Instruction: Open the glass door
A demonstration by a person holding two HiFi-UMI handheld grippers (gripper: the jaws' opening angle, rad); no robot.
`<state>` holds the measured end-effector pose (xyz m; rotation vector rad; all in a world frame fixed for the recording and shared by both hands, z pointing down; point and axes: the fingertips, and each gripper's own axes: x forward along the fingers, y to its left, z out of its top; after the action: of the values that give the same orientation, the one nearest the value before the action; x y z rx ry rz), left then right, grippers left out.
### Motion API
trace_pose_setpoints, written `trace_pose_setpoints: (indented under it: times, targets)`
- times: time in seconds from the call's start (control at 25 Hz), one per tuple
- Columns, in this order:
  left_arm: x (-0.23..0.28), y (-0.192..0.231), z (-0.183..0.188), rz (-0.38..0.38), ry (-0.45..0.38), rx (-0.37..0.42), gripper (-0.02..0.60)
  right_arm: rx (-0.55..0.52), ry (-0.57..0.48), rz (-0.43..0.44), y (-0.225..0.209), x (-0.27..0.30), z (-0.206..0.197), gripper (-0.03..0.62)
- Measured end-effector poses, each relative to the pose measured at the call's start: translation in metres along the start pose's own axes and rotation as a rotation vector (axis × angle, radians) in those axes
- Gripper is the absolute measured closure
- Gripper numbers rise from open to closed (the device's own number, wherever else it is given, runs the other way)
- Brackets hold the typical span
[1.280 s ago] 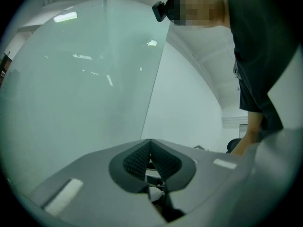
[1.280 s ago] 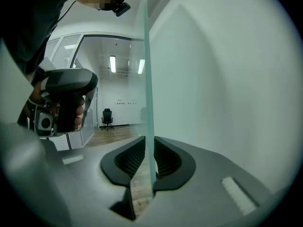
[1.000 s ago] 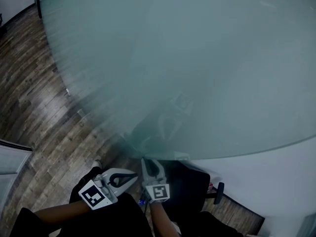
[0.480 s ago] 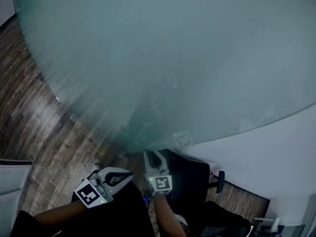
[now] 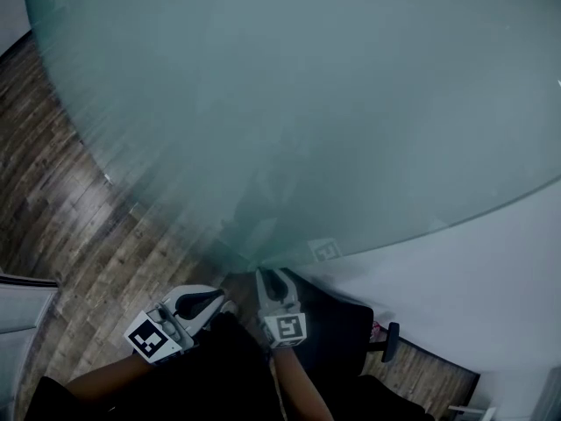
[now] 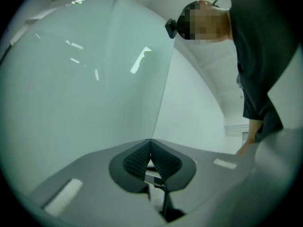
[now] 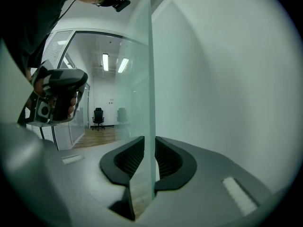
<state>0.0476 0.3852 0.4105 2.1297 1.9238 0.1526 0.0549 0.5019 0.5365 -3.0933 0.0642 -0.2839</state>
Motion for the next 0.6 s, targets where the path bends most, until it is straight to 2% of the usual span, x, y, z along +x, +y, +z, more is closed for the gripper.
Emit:
trace_pose_setpoints:
  times: [0.12, 0.4, 0.6]
  targets:
    - [-0.005, 0.017, 0.001, 0.136, -0.013, 0.035, 0.581, -0.009, -0.011, 0.037, -0.001, 0.003, -0.002, 0.522]
    - [-0.002, 0.036, 0.000, 0.357, -0.046, 0.092, 0.581, 0.007, -0.049, 0.104, -0.020, 0.012, 0.019, 0.522]
    - [0.005, 0.035, 0.003, 0.411, -0.061, 0.098, 0.581, 0.008, -0.061, 0.134, -0.029, 0.024, 0.032, 0.525]
